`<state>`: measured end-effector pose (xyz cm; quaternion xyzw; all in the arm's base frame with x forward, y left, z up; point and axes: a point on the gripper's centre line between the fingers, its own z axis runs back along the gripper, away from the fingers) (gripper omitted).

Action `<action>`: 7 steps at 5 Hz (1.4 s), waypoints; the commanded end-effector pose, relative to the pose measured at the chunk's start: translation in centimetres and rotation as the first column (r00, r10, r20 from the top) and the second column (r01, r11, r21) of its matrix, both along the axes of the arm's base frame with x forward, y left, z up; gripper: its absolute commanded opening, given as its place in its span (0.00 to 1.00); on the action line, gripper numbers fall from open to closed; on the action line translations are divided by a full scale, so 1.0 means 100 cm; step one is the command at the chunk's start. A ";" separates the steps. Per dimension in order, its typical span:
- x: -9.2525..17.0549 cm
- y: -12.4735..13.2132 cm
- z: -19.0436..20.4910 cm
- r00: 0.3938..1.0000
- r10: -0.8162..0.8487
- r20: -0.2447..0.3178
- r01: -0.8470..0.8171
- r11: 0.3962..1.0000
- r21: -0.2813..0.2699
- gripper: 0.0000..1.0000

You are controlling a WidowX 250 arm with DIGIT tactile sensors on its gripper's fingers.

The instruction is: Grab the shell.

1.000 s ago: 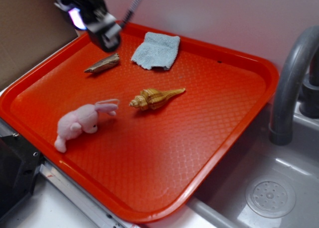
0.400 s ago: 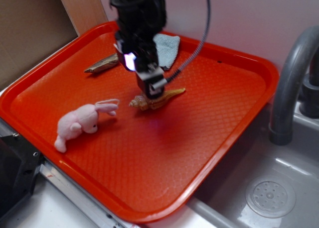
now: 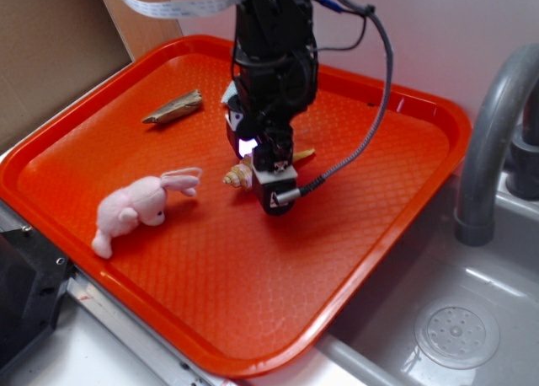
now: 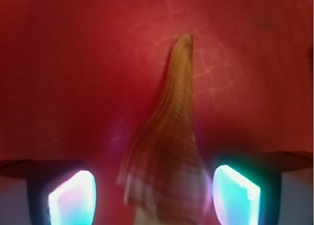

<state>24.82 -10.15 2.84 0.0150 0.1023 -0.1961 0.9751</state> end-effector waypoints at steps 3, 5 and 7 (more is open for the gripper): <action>0.001 0.016 0.023 0.996 0.084 0.043 -0.088 0.993 0.081 0.00; -0.033 0.053 0.121 0.940 0.332 0.076 -0.332 0.943 -0.019 0.00; -0.083 0.067 0.195 0.874 0.437 0.211 -0.430 0.899 -0.083 0.00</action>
